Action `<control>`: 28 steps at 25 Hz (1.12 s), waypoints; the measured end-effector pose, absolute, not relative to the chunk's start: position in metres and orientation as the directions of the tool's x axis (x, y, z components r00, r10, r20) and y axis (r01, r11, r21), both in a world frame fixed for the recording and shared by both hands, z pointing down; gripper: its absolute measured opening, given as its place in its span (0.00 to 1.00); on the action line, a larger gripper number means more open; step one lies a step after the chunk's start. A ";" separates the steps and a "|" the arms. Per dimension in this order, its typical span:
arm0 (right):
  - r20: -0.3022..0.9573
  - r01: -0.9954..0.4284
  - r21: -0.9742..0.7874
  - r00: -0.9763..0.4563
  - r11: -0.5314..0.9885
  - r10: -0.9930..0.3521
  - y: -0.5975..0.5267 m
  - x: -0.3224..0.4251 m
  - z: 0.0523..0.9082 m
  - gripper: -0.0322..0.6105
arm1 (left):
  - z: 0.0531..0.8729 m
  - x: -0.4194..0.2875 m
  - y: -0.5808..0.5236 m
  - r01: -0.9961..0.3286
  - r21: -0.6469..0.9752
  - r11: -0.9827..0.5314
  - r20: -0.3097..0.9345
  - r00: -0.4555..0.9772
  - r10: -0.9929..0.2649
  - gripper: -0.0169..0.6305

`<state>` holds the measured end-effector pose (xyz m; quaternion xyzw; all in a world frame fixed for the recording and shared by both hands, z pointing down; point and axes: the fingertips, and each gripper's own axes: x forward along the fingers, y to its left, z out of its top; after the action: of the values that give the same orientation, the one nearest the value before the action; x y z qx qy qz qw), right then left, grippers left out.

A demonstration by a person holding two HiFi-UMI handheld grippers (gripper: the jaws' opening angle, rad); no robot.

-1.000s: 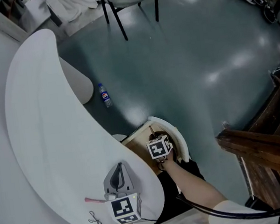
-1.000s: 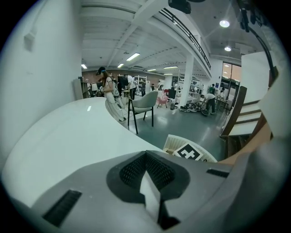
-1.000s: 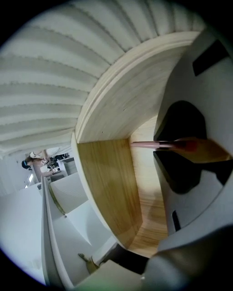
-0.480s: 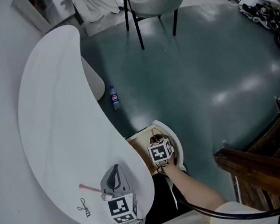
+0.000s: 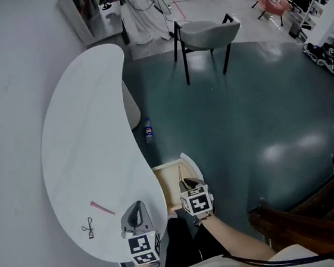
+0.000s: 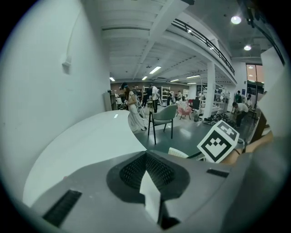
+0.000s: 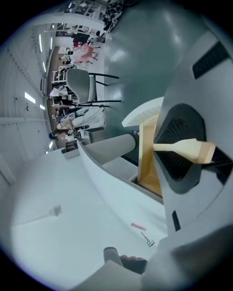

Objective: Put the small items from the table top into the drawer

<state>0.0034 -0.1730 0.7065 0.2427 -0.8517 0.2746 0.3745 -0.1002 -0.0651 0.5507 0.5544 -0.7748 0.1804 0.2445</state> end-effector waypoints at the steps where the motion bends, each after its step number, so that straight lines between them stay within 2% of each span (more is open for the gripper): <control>1: 0.764 -0.604 -0.291 -0.614 0.741 -0.200 -0.169 0.009 0.697 0.15 | 0.545 -0.095 -0.061 -0.942 -0.008 0.334 0.569 -0.279 -0.774 0.06; 13: 0.679 -0.462 -0.277 -0.715 0.843 -0.169 -0.139 0.061 0.599 0.15 | 0.494 -0.050 -0.014 -0.897 -0.022 0.441 0.493 -0.394 -0.776 0.06; 20: 0.591 -0.332 -0.300 -0.801 0.894 -0.099 -0.099 0.048 0.537 0.14 | 0.460 -0.040 0.012 -0.880 -0.026 0.474 0.457 -0.432 -0.777 0.06; 28: 0.492 -0.178 -0.251 -0.870 0.951 -0.033 -0.033 0.013 0.469 0.13 | 0.419 -0.067 0.056 -0.857 -0.024 0.514 0.399 -0.480 -0.781 0.06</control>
<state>0.0125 -0.0330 0.4690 0.0550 -0.9560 0.1458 0.2487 -0.0667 0.0558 0.4189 0.4803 -0.8530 0.1109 0.1717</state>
